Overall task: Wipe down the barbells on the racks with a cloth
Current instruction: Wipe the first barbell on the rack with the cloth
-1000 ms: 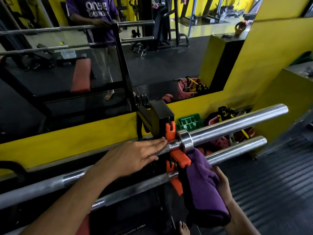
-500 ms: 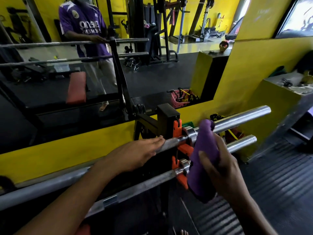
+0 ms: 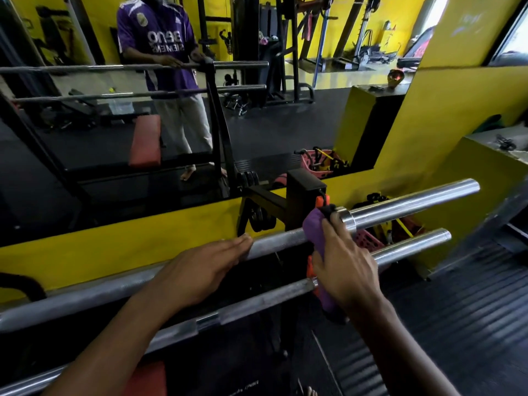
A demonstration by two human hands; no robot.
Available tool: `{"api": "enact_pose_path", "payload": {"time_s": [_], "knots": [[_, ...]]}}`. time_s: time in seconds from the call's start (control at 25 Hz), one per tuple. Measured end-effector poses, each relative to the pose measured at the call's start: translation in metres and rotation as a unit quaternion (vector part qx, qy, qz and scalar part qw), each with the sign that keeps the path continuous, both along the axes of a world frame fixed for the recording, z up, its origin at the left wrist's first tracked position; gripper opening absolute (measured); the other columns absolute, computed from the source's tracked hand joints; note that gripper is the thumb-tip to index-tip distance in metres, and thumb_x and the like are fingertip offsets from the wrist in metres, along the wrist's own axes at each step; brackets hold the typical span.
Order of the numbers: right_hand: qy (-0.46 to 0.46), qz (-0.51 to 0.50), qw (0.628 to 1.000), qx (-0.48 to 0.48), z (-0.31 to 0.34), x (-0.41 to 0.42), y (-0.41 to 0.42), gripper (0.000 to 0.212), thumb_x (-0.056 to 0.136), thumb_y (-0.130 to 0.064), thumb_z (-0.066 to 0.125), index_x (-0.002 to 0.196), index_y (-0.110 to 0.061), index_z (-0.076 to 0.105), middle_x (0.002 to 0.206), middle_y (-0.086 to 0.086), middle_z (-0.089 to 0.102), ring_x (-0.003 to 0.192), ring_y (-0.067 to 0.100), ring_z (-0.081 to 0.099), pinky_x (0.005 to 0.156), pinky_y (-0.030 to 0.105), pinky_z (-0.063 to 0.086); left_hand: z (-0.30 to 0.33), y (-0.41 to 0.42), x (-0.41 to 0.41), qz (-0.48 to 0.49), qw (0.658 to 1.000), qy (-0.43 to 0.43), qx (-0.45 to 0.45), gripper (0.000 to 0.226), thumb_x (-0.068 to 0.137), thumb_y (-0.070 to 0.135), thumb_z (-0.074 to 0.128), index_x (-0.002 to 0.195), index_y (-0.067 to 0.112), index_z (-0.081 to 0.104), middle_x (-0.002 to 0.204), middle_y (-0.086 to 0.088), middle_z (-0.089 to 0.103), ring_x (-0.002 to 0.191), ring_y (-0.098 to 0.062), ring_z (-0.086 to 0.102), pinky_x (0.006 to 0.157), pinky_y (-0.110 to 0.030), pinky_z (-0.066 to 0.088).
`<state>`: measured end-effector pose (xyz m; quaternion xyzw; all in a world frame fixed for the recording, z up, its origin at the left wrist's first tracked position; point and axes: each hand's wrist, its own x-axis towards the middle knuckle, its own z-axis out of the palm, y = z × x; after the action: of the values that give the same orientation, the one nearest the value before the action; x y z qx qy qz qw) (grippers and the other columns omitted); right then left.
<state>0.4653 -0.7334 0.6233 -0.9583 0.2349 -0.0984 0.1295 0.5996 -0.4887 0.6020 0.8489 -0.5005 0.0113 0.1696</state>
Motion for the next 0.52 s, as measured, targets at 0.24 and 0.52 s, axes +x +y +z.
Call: {"api": "enact_pose_path", "payload": {"time_s": [0.24, 0.52], "knots": [[-0.020, -0.026, 0.998, 0.062, -0.002, 0.005, 0.008, 0.070, 0.099, -0.033, 0.051, 0.158, -0.015, 0.018, 0.167, 0.006, 0.018, 0.130, 0.038, 0.053, 0.099, 0.047, 0.044, 0.004, -0.002, -0.001, 0.029, 0.999, 0.006, 0.033, 0.058, 0.106, 0.026, 0.046, 0.156, 0.044, 0.023, 0.151, 0.033, 0.011, 0.142, -0.007, 0.041, 0.103, -0.032, 0.049], [-0.058, 0.064, 0.995, 0.052, -0.015, 0.008, 0.011, 0.065, 0.099, -0.035, 0.054, 0.155, -0.021, 0.024, 0.162, -0.002, 0.024, 0.115, 0.033, 0.063, 0.078, 0.042, 0.052, 0.002, 0.058, 0.022, 0.053, 0.983, -0.112, 0.134, 0.073, 0.104, 0.062, 0.002, 0.159, 0.021, 0.028, 0.164, 0.004, 0.026, 0.151, -0.009, 0.021, 0.123, -0.034, 0.012]]}}
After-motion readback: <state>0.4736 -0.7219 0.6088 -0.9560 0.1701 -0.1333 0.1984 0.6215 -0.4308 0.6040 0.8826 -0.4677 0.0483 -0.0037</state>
